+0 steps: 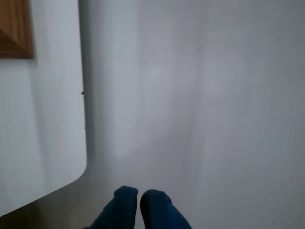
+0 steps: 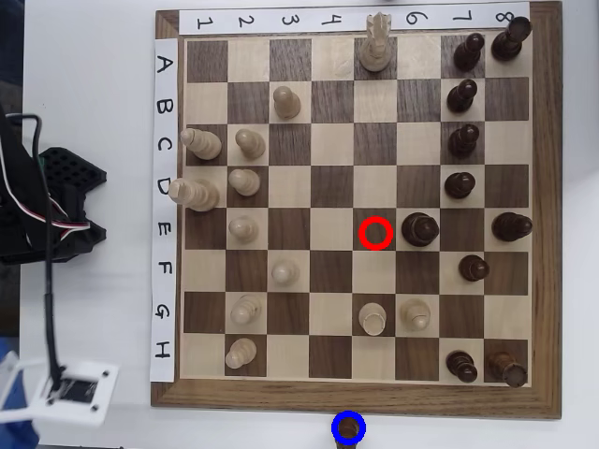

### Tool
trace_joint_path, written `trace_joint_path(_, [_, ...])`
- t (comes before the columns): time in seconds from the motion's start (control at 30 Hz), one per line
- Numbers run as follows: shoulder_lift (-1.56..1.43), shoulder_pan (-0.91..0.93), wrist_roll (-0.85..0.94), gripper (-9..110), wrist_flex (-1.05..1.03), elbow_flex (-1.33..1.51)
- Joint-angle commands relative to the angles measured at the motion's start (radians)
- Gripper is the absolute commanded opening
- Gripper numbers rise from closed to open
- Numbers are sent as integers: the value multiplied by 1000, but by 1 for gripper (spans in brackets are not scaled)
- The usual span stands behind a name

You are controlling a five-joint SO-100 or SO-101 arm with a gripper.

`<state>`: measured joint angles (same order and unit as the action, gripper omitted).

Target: Move the piece to destination

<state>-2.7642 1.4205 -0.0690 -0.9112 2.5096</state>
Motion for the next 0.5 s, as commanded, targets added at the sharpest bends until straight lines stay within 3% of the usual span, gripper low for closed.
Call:
trace_joint_path(0.0, [-212,83,98,0,179,344])
trace_joint_path(0.47, [-373,135,158,0,212,597])
